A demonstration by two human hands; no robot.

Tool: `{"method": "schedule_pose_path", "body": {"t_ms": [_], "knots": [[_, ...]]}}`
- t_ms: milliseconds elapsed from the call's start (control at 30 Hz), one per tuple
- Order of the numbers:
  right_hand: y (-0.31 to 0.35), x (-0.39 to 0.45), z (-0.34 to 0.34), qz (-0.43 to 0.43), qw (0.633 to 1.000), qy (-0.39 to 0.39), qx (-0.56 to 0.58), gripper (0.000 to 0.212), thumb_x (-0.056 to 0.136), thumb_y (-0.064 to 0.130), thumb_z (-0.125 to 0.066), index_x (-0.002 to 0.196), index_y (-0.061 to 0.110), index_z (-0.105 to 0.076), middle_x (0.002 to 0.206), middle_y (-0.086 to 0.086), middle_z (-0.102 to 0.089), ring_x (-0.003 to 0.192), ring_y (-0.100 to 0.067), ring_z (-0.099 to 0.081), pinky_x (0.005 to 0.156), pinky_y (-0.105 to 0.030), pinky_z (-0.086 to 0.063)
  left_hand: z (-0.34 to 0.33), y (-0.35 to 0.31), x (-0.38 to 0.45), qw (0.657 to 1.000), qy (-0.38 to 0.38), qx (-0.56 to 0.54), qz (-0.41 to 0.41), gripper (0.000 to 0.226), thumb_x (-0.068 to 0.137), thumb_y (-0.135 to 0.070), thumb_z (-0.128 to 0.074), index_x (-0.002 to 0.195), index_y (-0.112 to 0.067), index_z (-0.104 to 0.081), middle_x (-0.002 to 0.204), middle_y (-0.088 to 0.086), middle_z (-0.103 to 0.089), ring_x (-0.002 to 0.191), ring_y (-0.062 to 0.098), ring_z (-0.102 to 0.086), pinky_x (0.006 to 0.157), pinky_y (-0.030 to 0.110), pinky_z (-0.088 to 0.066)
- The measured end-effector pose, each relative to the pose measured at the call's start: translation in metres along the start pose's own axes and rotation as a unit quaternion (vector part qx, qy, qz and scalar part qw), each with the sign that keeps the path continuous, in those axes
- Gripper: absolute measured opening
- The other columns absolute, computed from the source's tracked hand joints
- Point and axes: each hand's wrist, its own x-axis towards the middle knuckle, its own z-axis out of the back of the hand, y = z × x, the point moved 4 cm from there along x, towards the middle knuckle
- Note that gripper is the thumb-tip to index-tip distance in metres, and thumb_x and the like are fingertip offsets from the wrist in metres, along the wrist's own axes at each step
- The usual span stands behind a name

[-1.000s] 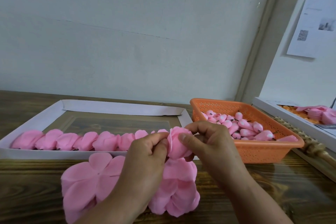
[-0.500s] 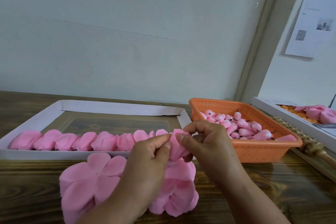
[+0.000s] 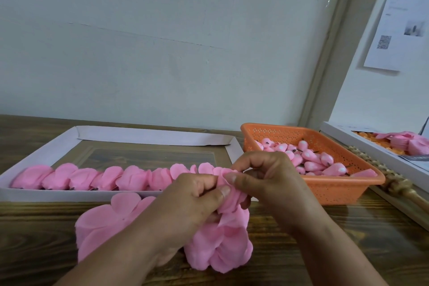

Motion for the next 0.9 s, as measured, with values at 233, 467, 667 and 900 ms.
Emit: {"method": "schedule_pose_path", "body": {"t_ms": [233, 467, 667, 900], "knots": [[0.001, 0.002, -0.004, 0.017, 1.000, -0.022, 0.010, 0.009, 0.080, 0.006, -0.069, 0.071, 0.002, -0.068, 0.054, -0.020, -0.063, 0.042, -0.018, -0.057, 0.046, -0.025, -0.047, 0.000, -0.004, -0.001, 0.994, 0.005, -0.109, 0.013, 0.027, 0.077, -0.024, -0.061, 0.092, -0.004, -0.073, 0.096, 0.013, -0.074, 0.096, 0.023, -0.070, 0.085, 0.035, -0.057], [-0.003, 0.003, 0.001, 0.027, 0.993, -0.064, 0.093, 0.008, 0.080, 0.007, -0.065, 0.086, 0.008, -0.070, 0.060, -0.015, -0.062, 0.049, -0.018, -0.056, 0.051, -0.025, -0.048, 0.005, -0.003, 0.002, 0.959, -0.016, -0.273, 0.075, 0.031, 0.080, -0.012, -0.058, 0.102, 0.007, -0.068, 0.102, 0.023, -0.071, 0.090, 0.029, -0.070, 0.075, 0.031, -0.060], [0.003, -0.008, 0.003, 0.180, 0.964, 0.052, -0.188, 0.047, 0.070, -0.007, -0.062, 0.108, 0.021, -0.059, 0.131, 0.008, -0.051, 0.126, -0.008, -0.045, 0.099, -0.027, -0.039, 0.018, -0.007, 0.004, 0.917, -0.035, -0.385, 0.099, 0.039, 0.067, -0.011, -0.063, 0.099, 0.012, -0.068, 0.101, 0.030, -0.068, 0.083, 0.032, -0.069, 0.072, 0.038, -0.059], [0.010, -0.006, -0.015, 0.220, 0.959, 0.081, -0.159, 0.032, 0.076, 0.028, -0.072, 0.107, 0.032, -0.067, 0.147, 0.012, -0.035, 0.137, -0.010, -0.034, 0.105, -0.015, -0.029, 0.012, -0.007, 0.003, 0.918, -0.006, -0.384, 0.099, 0.029, 0.082, -0.004, -0.061, 0.105, 0.013, -0.066, 0.099, 0.026, -0.066, 0.084, 0.028, -0.068, 0.067, 0.035, -0.061]]}}
